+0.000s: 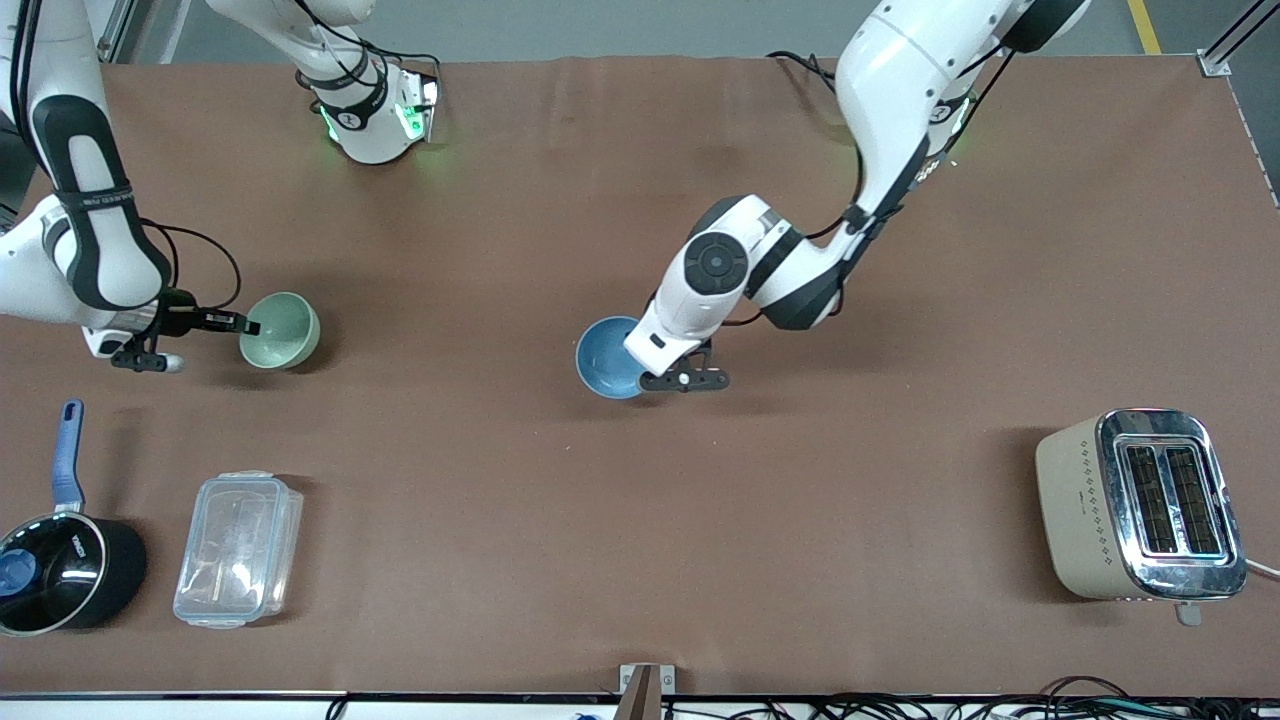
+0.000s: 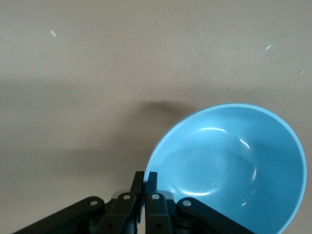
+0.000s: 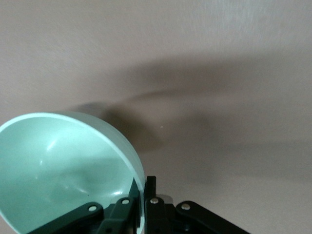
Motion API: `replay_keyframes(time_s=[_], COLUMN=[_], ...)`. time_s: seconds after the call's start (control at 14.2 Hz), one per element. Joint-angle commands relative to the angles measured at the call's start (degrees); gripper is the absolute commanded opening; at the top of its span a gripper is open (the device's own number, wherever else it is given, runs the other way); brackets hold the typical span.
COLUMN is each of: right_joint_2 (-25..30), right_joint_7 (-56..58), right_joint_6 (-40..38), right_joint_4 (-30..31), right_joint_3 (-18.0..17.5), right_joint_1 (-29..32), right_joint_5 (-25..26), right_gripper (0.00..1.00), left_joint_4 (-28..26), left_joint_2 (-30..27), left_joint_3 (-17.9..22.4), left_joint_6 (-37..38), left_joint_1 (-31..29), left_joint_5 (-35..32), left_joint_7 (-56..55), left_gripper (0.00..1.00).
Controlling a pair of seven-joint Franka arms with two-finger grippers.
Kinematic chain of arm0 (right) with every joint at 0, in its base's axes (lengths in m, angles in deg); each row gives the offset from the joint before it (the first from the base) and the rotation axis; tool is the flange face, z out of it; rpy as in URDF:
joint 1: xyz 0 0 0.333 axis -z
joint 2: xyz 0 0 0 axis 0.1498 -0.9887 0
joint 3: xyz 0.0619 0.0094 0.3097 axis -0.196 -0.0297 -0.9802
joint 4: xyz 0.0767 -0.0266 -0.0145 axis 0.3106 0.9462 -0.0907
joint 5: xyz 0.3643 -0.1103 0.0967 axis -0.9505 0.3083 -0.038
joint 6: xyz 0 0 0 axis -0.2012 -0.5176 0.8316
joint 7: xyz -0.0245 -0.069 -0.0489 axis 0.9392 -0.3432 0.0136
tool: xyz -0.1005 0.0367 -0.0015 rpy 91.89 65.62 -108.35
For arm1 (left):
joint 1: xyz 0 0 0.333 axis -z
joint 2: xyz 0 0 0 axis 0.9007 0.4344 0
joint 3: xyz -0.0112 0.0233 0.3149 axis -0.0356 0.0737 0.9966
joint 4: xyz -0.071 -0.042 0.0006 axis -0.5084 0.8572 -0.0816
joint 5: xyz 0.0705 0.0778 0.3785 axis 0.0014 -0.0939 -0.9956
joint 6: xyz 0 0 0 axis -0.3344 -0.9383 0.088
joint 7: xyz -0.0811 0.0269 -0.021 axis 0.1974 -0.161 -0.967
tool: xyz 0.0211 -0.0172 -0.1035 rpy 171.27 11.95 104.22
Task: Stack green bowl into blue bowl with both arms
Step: 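Slide the blue bowl toward the table middle with the left gripper, then release the blue bowl and raise the left gripper while the right lifts green bowl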
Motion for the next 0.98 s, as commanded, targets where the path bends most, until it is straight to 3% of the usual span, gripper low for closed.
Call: replay_keyframes(time_s=[0.0,0.07,0.14,0.21,0.28,0.42,0.56,0.7,0.91], right_joint_2=[4.52,5.4,5.93,6.46,7.16,7.78,9.01,9.89,10.51], right_joint_7=[0.66,0.39,0.3,-0.05,-1.27,-2.94,-10.82,-17.6,-32.16], right_joint_6=[-6.08,-7.67,-8.21,-8.21,-8.13,-8.3,-9.44,-9.44,-8.83], right_joint_4=[-3.51,-5.18,-6.42,-7.04,-7.65,-10.28,-10.74,-10.65,-10.65], right_joint_3=[0.6,0.6,0.51,0.25,-0.19,-2.02,-5.62,-10.8,-19.84], right_joint_1=[0.0,-0.26,-0.7,-0.97,-1.49,-2.28,-2.29,-2.29,-2.38], right_joint_5=[-0.42,-0.33,0.02,0.55,1.51,4.75,5.21,6.35,6.44], right_gripper=[0.03,0.03,0.03,0.03,0.03,0.03,0.03,0.03,0.02], left_joint_4=[4.09,4.71,4.72,4.72,4.8,5.68,9.35,10.25,10.25], left_joint_2=[3.52,4.05,3.97,3.53,2.83,-0.5,-4.8,-11.03,-18.42], left_joint_3=[1.97,2.24,3.12,3.56,4.09,4.71,5.32,5.41,5.32], left_joint_6=[0.28,0.37,0.37,0.54,1.07,4.13,13.94,20.82,24.96], left_joint_1=[2.87,3.93,4.46,4.47,4.38,3.68,-0.26,-4.66,-11.6], left_joint_5=[-1.12,-1.12,-1.12,-1.21,-1.3,-5.49,-11.65,-12.37,-12.46], left_joint_7=[-2.12,-2.56,-2.74,-2.74,-2.48,-2.21,-1.08,-0.63,4.88], left_gripper=[0.01,0.04,0.24,0.69,0.98,1.0,1.0,1.0,1.0])
